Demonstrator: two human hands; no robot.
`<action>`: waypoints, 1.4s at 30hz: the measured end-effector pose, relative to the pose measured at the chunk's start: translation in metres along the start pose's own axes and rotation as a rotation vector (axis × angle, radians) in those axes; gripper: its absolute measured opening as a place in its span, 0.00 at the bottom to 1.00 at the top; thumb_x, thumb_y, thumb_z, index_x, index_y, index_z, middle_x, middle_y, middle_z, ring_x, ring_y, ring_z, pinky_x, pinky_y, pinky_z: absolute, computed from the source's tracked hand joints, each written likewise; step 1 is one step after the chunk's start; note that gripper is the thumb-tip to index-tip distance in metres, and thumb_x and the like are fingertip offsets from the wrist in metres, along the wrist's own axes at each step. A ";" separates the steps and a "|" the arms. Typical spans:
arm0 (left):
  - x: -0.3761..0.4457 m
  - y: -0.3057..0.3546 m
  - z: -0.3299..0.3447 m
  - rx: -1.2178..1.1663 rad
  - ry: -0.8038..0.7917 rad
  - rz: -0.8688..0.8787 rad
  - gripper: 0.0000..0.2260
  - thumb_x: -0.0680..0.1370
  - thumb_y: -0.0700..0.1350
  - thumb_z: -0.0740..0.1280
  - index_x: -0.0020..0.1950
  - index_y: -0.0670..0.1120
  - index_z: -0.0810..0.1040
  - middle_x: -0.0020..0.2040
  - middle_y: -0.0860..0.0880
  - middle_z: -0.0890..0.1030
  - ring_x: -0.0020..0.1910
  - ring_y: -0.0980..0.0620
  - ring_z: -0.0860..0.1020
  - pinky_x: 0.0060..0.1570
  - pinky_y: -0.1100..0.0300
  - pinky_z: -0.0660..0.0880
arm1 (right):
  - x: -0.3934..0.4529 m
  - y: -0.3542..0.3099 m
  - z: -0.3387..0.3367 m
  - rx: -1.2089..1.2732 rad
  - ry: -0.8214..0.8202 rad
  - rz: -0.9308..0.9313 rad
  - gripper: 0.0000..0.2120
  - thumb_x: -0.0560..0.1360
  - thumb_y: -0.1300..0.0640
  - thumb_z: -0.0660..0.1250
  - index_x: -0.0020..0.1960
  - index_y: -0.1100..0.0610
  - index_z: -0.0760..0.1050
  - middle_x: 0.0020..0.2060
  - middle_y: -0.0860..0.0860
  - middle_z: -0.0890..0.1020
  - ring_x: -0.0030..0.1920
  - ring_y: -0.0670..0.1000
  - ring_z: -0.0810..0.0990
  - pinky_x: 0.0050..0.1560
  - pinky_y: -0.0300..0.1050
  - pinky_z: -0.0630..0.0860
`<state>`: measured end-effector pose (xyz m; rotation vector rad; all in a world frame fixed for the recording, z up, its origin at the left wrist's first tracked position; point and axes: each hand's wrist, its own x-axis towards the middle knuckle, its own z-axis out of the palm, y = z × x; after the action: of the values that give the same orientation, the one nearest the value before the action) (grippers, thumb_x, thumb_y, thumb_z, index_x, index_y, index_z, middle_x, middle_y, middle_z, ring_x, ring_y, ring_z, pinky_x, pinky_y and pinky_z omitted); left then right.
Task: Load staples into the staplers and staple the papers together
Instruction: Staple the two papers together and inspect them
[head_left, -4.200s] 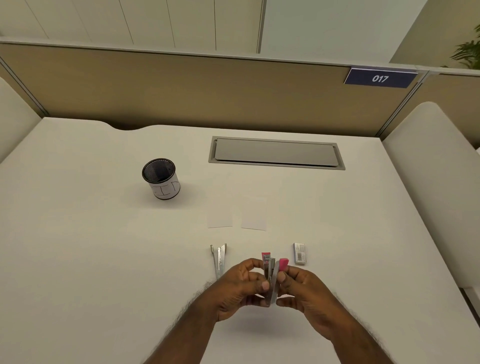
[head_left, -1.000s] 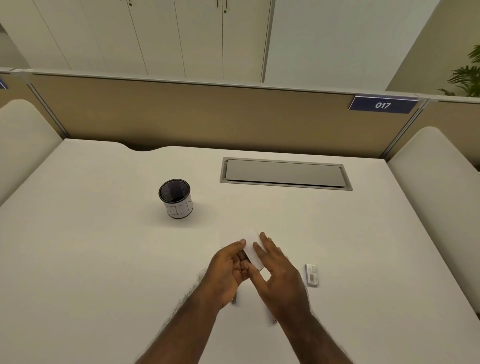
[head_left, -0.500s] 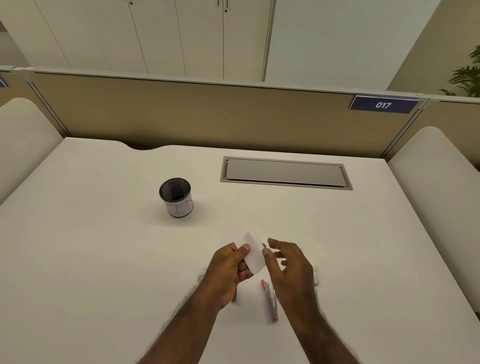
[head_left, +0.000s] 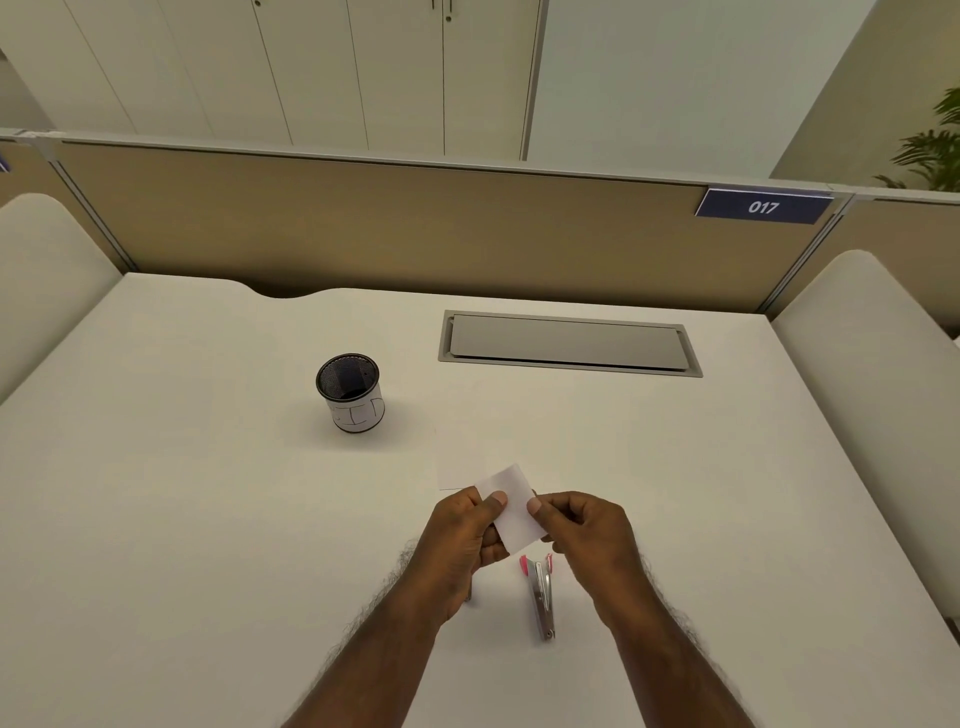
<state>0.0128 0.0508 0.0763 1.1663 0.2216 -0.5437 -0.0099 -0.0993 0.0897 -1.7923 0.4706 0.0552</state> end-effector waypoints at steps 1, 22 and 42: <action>0.000 0.000 0.000 0.000 -0.007 -0.003 0.12 0.82 0.42 0.60 0.63 0.41 0.76 0.55 0.44 0.85 0.55 0.44 0.83 0.51 0.52 0.80 | 0.000 0.000 0.000 0.019 -0.002 0.010 0.04 0.72 0.54 0.74 0.38 0.50 0.83 0.33 0.44 0.85 0.30 0.41 0.81 0.31 0.32 0.76; 0.010 0.006 0.001 0.082 0.102 0.040 0.08 0.74 0.46 0.73 0.46 0.42 0.85 0.47 0.42 0.86 0.43 0.48 0.84 0.43 0.55 0.81 | -0.004 0.002 -0.002 0.104 -0.107 0.029 0.04 0.72 0.59 0.74 0.39 0.56 0.84 0.33 0.50 0.86 0.31 0.41 0.80 0.34 0.33 0.76; 0.014 -0.012 -0.021 -0.004 0.184 -0.020 0.07 0.80 0.34 0.63 0.54 0.40 0.79 0.46 0.44 0.85 0.42 0.50 0.84 0.38 0.60 0.81 | -0.002 0.068 0.005 -0.174 0.147 0.078 0.05 0.74 0.49 0.72 0.48 0.48 0.80 0.44 0.44 0.84 0.43 0.44 0.82 0.51 0.49 0.79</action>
<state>0.0211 0.0627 0.0519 1.2123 0.3930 -0.4534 -0.0340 -0.1071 0.0263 -1.9568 0.6577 0.0185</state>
